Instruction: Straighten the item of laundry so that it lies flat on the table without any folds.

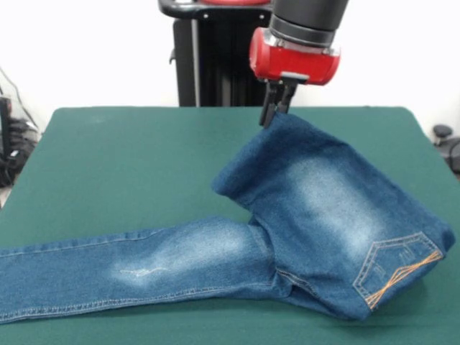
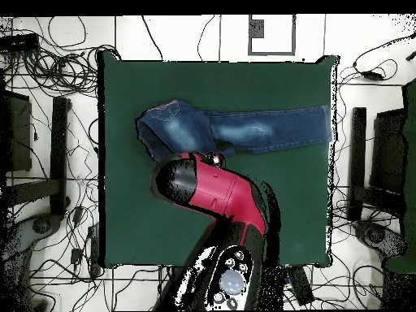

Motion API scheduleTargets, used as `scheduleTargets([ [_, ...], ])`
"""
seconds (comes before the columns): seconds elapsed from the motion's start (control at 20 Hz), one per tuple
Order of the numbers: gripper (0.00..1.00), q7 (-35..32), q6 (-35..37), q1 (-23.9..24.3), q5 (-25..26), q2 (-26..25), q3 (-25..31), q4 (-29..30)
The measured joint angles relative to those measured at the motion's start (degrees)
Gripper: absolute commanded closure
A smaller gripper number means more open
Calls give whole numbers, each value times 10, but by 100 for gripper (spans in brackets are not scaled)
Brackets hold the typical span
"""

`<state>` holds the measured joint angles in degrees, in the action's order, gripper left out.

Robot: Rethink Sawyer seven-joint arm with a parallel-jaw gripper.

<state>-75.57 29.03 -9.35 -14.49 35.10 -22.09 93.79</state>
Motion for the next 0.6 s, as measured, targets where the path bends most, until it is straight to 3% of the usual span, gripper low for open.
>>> scheduleTargets([
  [0.6,100,0,149,1,20,0,0,-62],
])
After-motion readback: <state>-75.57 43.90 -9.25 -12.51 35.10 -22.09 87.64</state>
